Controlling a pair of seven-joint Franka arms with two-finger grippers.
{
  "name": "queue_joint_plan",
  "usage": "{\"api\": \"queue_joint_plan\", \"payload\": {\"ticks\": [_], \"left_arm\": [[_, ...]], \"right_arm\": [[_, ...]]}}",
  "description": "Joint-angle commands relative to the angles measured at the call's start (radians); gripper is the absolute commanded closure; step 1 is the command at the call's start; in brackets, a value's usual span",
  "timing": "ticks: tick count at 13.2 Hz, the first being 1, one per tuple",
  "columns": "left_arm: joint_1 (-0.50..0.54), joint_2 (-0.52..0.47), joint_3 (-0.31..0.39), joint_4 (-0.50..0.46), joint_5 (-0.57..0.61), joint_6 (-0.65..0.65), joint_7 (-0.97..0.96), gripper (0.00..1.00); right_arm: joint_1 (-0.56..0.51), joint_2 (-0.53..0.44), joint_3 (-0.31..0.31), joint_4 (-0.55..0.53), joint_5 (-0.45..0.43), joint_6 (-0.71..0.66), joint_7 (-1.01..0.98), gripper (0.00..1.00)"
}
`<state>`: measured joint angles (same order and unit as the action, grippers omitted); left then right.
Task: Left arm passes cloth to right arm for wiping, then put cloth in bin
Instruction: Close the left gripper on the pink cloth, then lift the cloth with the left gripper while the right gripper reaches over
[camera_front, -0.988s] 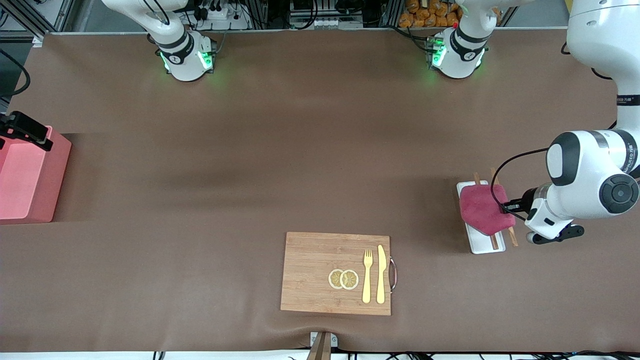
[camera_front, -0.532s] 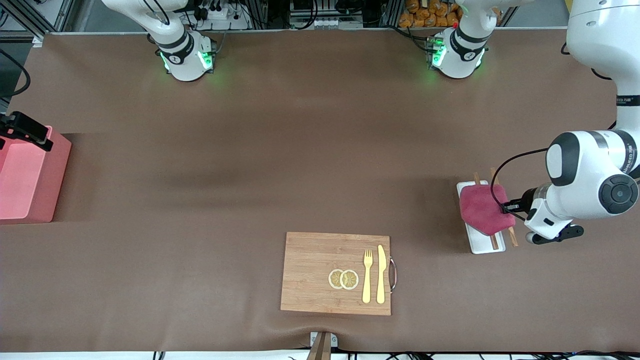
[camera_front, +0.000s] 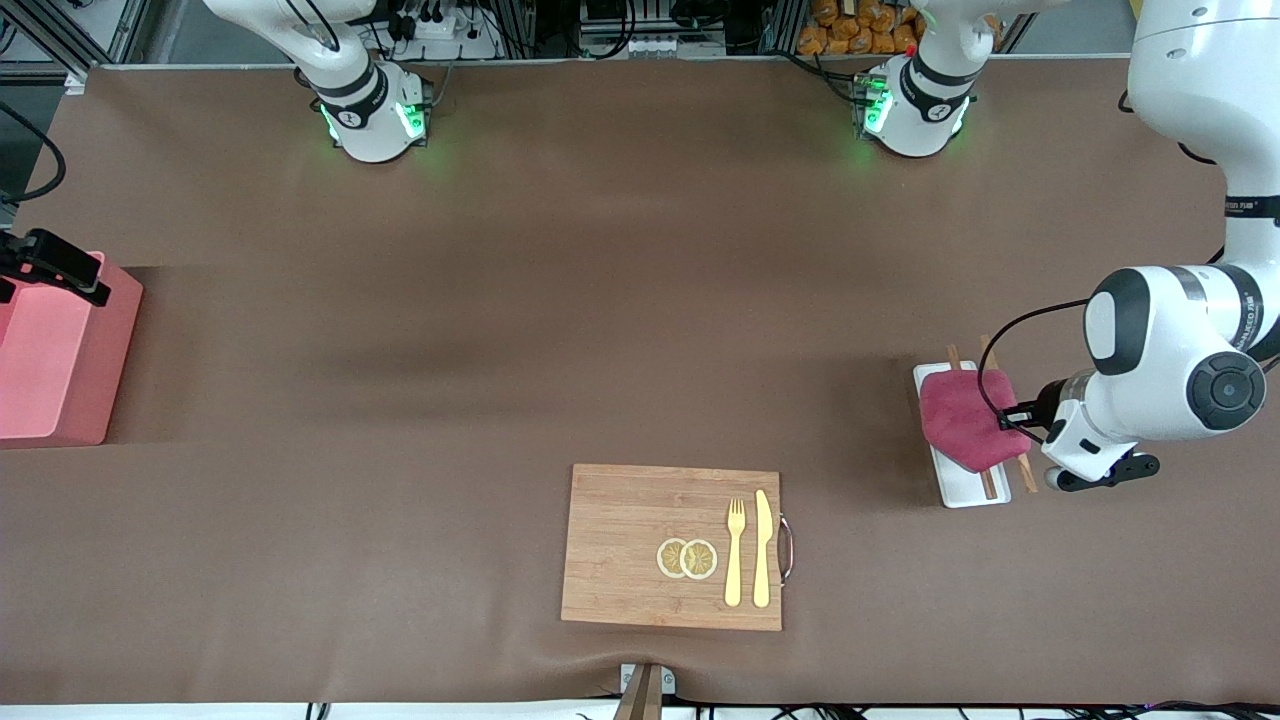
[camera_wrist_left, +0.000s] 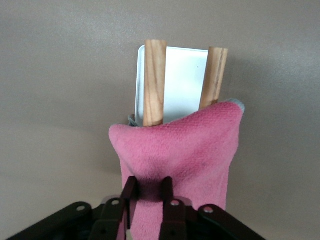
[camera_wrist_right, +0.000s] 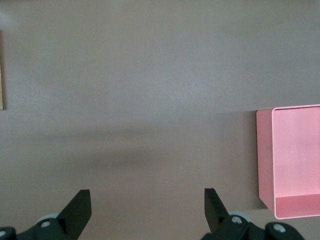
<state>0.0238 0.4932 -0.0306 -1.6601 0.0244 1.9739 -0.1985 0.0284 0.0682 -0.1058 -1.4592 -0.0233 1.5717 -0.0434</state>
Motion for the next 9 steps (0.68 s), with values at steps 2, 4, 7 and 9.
{"api": "queue_joint_plan", "payload": {"ticks": [2,4,7,9], "left_arm": [[-0.002,0.004,0.001,0.010,-0.009,0.009,0.011,1.00],[-0.004,-0.007,0.001,0.011,-0.007,0.009,0.014,1.00],[0.005,-0.059,-0.051,0.010,-0.012,-0.006,0.013,1.00],[0.005,-0.103,-0.103,0.011,-0.012,-0.035,-0.001,1.00]], "right_arm": [[0.019,0.012,0.001,0.023,-0.013,-0.012,0.016,0.00],[0.018,0.013,0.000,0.022,-0.015,-0.013,0.016,0.00],[0.018,0.019,0.001,0.020,-0.009,-0.010,0.016,0.00],[0.030,0.028,0.001,0.023,-0.006,0.005,0.013,0.00]]}}
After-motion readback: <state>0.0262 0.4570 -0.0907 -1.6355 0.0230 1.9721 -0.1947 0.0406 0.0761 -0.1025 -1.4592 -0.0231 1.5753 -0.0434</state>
